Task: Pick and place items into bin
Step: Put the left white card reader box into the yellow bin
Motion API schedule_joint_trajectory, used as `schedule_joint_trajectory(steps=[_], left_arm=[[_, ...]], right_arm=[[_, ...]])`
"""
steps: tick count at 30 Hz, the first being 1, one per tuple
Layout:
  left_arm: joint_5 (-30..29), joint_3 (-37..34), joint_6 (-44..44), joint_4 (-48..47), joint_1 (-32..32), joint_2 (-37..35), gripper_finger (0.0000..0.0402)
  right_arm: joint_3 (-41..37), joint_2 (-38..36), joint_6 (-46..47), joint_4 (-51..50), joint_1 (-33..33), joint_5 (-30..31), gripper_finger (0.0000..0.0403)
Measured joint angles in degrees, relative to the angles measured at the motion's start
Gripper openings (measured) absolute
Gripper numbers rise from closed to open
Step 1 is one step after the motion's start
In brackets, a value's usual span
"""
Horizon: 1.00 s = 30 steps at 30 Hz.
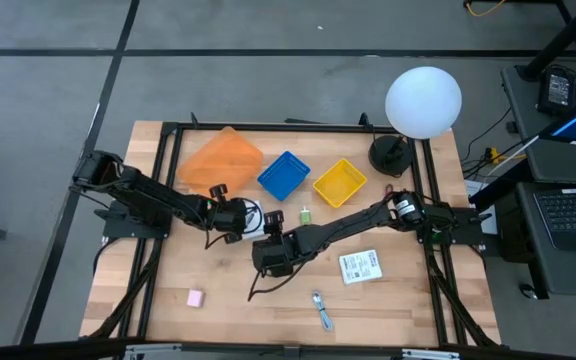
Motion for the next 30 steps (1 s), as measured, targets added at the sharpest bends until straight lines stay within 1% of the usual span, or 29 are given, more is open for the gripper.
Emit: schedule_joint_trajectory(steps=[7, 10, 17, 22, 25, 30], left_arm=[[1.62, 0.0, -2.72, -0.38, 0.03, -0.11, 0.0002], [3.05, 0.0, -6.51, -0.28, 0.02, -0.18, 0.0002], [4.07, 0.0, -15.77, 0.46, -1.25, -0.16, 0.0002], [4.69, -0.03, -16.91, 1.34, -3.51, -0.89, 0.0002], [5.02, 0.43, -16.31, -0.15, -4.52, -1.81, 0.0002], [3.89, 1.09, -15.45, -2.45, -5.05, -2.19, 0.0002]], right_arm=[[0.0, 0.0, 0.02, 0.01, 0.0, 0.0, 0.0229], [0.0, 0.0, 0.01, 0.01, 0.0, 0.0, 0.0229], [0.0, 0.02, 0.0, -0.02, 0.0, 0.02, 0.0229], [0.0, 0.02, -0.04, -0.3, 0.0, 0.02, 0.0229], [0.0, 0.02, -0.04, -0.43, 0.0, 0.02, 0.0229], [0.0, 0.02, -0.02, -0.42, 0.0, 0.02, 0.0229]])
